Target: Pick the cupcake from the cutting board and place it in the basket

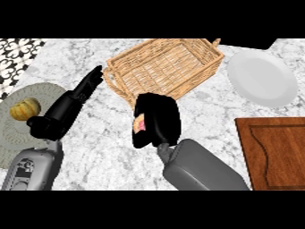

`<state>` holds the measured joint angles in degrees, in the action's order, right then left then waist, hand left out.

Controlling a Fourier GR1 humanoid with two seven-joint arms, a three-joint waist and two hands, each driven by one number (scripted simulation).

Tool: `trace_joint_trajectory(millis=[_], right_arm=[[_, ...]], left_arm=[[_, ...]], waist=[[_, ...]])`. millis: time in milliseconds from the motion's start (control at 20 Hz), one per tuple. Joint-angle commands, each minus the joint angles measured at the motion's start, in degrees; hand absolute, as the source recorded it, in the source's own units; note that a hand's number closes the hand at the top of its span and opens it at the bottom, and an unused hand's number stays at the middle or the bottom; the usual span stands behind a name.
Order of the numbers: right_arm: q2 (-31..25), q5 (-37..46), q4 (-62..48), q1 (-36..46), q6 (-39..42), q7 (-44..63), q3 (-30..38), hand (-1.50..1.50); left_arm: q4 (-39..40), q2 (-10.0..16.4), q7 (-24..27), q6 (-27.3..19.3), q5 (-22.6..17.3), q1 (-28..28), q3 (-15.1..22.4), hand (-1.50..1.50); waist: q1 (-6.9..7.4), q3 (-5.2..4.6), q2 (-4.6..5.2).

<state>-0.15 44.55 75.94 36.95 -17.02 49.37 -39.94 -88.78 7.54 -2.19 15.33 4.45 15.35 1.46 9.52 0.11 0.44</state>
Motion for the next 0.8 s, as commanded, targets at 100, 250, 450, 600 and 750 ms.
trace_joint_trajectory(millis=[100,250,450,600,750], right_arm=[[0.1,0.2,6.8,9.7,-15.4,11.3,-7.6,1.50],[0.1,0.3,7.5,16.4,-17.7,18.1,-7.1,1.50],[0.1,2.0,6.2,21.1,-18.8,25.7,-8.3,1.50],[0.1,2.2,4.1,25.5,-16.3,29.4,-6.4,1.50],[0.1,2.7,-0.5,30.3,-13.6,31.6,-5.6,1.50]], left_arm=[[1.8,-0.2,-0.6,-0.8,0.7,1.7,-0.3,0.00],[1.7,0.5,0.0,-0.5,0.6,1.2,-0.8,0.00],[2.4,0.0,0.8,-1.8,1.4,-0.2,-1.0,0.00],[1.7,0.9,0.6,-1.0,0.3,-1.1,-2.0,0.00],[2.6,0.6,2.6,-1.4,1.2,-1.8,-1.6,0.00]], waist=[[-1.34,-0.22,-0.61],[-1.67,-0.33,-0.84],[-3.19,-0.42,-1.12],[-3.67,-0.43,-1.30],[-3.86,-0.53,-0.96]])
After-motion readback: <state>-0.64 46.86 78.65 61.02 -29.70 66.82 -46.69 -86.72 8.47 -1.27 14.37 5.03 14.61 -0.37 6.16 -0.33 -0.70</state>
